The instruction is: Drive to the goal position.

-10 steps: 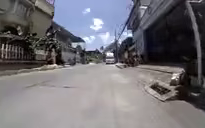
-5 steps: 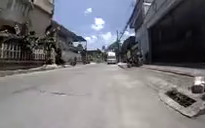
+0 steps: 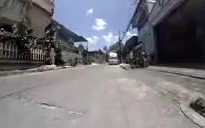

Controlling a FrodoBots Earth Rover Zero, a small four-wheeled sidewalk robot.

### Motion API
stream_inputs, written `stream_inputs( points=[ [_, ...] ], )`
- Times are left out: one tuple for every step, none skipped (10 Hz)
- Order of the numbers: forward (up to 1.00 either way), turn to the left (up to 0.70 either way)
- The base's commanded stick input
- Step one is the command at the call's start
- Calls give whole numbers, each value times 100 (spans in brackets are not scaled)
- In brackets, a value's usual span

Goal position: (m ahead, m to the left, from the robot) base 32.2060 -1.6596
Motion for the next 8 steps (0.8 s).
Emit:
stream_inputs(
  points=[
    [100, 5],
    [100, 5],
    [100, 5],
    [100, 5],
    [100, 5],
    [100, 5],
    [100, -27],
    [100, -35]
  ],
)
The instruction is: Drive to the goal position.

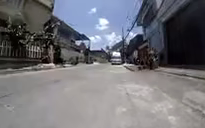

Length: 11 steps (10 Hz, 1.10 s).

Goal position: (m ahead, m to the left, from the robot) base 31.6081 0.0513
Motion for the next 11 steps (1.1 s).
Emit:
stream_inputs(
  points=[
    [100, -35],
    [100, 6],
    [100, 6],
    [100, 6],
    [100, 6],
    [100, 6],
    [100, 6],
    [100, 6],
    [100, 6],
    [100, 6],
    [100, 6]
  ],
)
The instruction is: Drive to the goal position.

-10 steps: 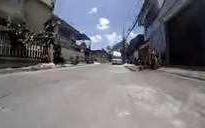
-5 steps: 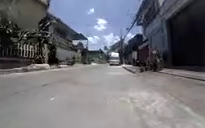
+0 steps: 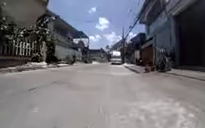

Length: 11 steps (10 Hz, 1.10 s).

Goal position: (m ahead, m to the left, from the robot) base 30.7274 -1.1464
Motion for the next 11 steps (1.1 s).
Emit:
stream_inputs(
  points=[
    [100, 6],
    [100, 6],
    [100, 5],
    [100, -34],
    [100, -34],
    [100, 6],
    [100, 6],
    [100, 6],
    [100, 6],
    [100, 6],
    [100, 6]
  ],
)
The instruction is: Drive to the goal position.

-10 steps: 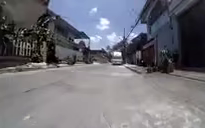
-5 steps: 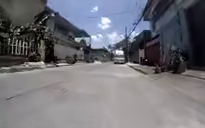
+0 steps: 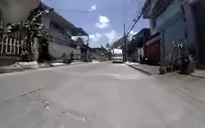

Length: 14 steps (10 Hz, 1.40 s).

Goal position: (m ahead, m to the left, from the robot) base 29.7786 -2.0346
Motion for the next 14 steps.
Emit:
stream_inputs(
  points=[
    [100, 6],
    [100, 6],
    [100, 6],
    [100, 6],
    [100, 6],
    [100, 6],
    [100, -8],
    [100, -33],
    [100, -33],
    [100, -33],
    [100, -23],
    [100, 7],
    [100, 8],
    [100, 8]
  ],
)
